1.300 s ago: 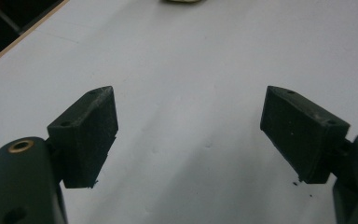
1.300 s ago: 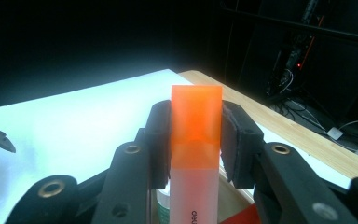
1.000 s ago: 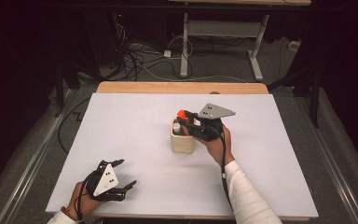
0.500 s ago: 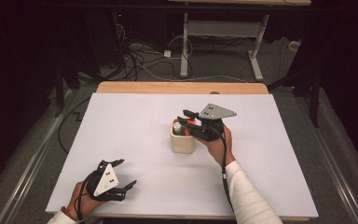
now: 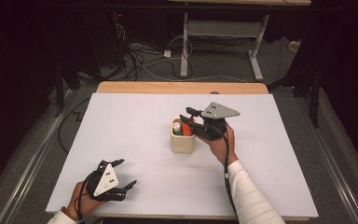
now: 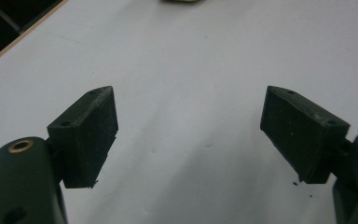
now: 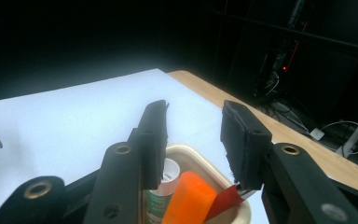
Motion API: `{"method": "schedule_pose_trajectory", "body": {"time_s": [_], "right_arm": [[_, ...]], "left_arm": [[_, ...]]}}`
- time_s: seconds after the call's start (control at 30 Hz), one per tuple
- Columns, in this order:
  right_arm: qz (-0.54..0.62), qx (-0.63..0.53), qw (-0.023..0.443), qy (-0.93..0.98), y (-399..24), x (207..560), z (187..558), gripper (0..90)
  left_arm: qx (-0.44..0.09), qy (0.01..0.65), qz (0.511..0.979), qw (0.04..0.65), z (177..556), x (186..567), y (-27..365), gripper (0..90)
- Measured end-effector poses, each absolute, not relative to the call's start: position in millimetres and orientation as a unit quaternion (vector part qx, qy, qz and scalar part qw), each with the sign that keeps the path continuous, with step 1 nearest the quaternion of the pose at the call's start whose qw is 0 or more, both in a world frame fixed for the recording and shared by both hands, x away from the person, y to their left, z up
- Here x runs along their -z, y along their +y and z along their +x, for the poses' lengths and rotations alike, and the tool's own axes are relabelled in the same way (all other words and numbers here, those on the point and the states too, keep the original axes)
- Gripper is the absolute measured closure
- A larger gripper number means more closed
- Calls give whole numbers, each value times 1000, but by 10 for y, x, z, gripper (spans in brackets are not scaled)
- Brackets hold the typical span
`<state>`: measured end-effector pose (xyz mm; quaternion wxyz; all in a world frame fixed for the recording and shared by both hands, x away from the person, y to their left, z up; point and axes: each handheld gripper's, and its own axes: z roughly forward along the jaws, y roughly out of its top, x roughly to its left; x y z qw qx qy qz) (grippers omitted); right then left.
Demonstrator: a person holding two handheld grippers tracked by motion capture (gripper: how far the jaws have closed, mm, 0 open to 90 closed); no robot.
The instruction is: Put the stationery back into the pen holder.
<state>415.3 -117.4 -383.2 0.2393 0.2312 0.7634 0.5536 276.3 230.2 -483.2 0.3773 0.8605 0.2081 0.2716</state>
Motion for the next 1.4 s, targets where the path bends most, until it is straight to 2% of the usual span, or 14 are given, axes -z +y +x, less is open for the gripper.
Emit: {"method": "schedule_pose_trajectory", "body": {"time_s": [0.27, 0.87, 1.07, 1.4], "right_arm": [[231, -548, 259, 761, -1213, 3760, 4117, 548], [258, -524, 320, 746, -1282, 3673, 4009, 237], [267, -526, 327, 739, -1331, 3654, 3981, 207], [262, -511, 332, 748, -1360, 3608, 3904, 207]], "left_arm": [[-273, 209, 859, 379, 2762, 4832, 2298, 184], [-274, 207, 861, 375, 2763, 4833, 2290, 184], [-274, 207, 861, 375, 2762, 4835, 2288, 184], [-276, 206, 861, 373, 2758, 4834, 2283, 184]]}}
